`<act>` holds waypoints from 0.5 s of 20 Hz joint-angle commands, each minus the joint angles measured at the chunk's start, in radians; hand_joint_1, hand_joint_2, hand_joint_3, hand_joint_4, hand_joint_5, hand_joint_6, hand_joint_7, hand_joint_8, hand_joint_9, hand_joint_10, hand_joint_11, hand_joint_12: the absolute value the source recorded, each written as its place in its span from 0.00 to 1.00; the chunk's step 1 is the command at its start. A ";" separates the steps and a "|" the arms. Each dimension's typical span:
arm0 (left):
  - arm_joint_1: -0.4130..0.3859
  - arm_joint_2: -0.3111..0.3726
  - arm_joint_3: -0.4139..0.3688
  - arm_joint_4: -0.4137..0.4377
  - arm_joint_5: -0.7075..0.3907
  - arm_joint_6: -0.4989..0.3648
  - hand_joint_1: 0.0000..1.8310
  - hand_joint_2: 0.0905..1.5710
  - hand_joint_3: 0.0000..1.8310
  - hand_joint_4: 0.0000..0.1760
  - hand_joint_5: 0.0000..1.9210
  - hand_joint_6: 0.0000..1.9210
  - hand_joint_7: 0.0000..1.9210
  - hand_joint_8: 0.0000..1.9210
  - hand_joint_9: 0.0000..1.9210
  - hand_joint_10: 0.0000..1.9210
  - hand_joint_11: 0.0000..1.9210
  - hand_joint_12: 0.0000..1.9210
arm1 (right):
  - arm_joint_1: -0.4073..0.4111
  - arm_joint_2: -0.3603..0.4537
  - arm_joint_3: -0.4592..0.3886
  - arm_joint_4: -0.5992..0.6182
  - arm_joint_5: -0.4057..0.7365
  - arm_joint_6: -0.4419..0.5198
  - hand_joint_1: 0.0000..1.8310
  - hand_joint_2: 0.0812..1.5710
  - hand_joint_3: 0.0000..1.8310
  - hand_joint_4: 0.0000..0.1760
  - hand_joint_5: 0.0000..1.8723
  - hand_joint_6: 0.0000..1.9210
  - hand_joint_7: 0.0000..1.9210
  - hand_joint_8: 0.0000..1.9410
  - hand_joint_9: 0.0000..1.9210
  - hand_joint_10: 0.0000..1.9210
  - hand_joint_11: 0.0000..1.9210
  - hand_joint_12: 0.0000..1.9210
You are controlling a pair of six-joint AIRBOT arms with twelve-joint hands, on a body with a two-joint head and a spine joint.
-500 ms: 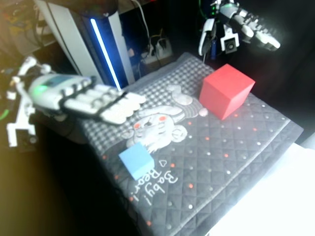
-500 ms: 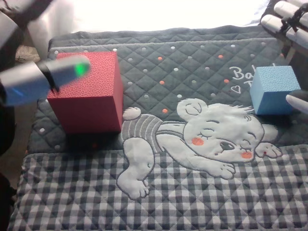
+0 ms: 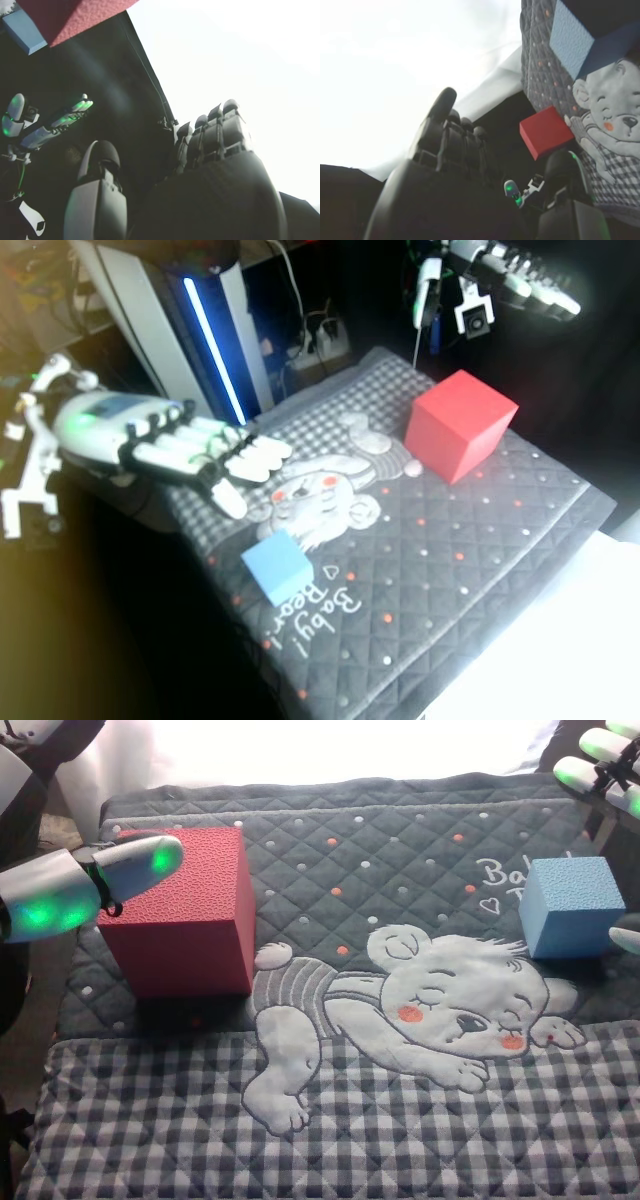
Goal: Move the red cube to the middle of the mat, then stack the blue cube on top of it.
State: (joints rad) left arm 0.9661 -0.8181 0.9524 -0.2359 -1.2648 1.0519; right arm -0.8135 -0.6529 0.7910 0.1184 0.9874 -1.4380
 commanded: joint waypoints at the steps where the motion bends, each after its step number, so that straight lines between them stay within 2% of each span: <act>1: -0.009 0.007 0.004 0.005 -0.103 -0.003 0.25 0.68 0.00 0.53 0.00 0.00 0.00 0.00 0.00 0.00 0.00 0.00 | 0.016 0.007 -0.001 0.001 0.116 -0.005 0.24 0.76 0.00 0.00 0.00 0.00 0.00 0.00 0.00 0.00 0.00 0.00; 5: -0.008 0.001 0.013 -0.030 -0.044 -0.003 0.32 0.62 0.00 0.42 0.00 0.00 0.00 0.00 0.00 0.00 0.00 0.00 | 0.013 0.003 -0.004 0.001 0.110 -0.005 0.21 0.77 0.00 0.00 0.00 0.00 0.00 0.00 0.00 0.00 0.01 0.01; 6: -0.007 0.000 0.013 -0.032 -0.036 -0.003 0.32 0.62 0.00 0.51 0.00 0.00 0.00 0.00 0.00 0.00 0.00 0.00 | 0.010 0.003 -0.006 0.001 0.107 -0.005 0.21 0.77 0.00 0.00 0.00 0.00 0.00 0.00 0.00 0.00 0.01 0.01; 7: -0.007 0.000 0.013 -0.032 -0.030 -0.003 0.29 0.59 0.00 0.55 0.00 0.00 0.00 0.00 0.00 0.00 0.00 0.00 | 0.008 0.003 -0.007 0.001 0.105 -0.005 0.20 0.77 0.00 0.00 0.00 0.00 0.00 0.00 0.00 0.00 0.00 0.01; 9: -0.005 0.000 0.011 -0.031 -0.023 -0.003 0.31 0.57 0.00 0.52 0.00 0.00 0.00 0.00 0.00 0.00 0.00 0.00 | 0.007 0.003 -0.007 0.001 0.094 -0.005 0.17 0.77 0.00 0.00 0.00 0.00 0.00 0.00 0.00 0.00 0.00 0.01; 10: -0.006 -0.001 0.012 -0.031 -0.010 -0.004 0.33 0.57 0.00 0.57 0.00 0.00 0.00 0.00 0.00 0.00 0.00 0.00 | 0.007 0.002 -0.007 0.001 0.091 -0.005 0.17 0.77 0.00 0.00 0.00 0.00 0.00 0.00 0.00 0.00 0.00 0.00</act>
State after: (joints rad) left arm 0.9661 -0.8192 0.9596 -0.2718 -1.1641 1.0519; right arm -0.8146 -0.6552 0.7849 0.1146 0.9600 -1.4384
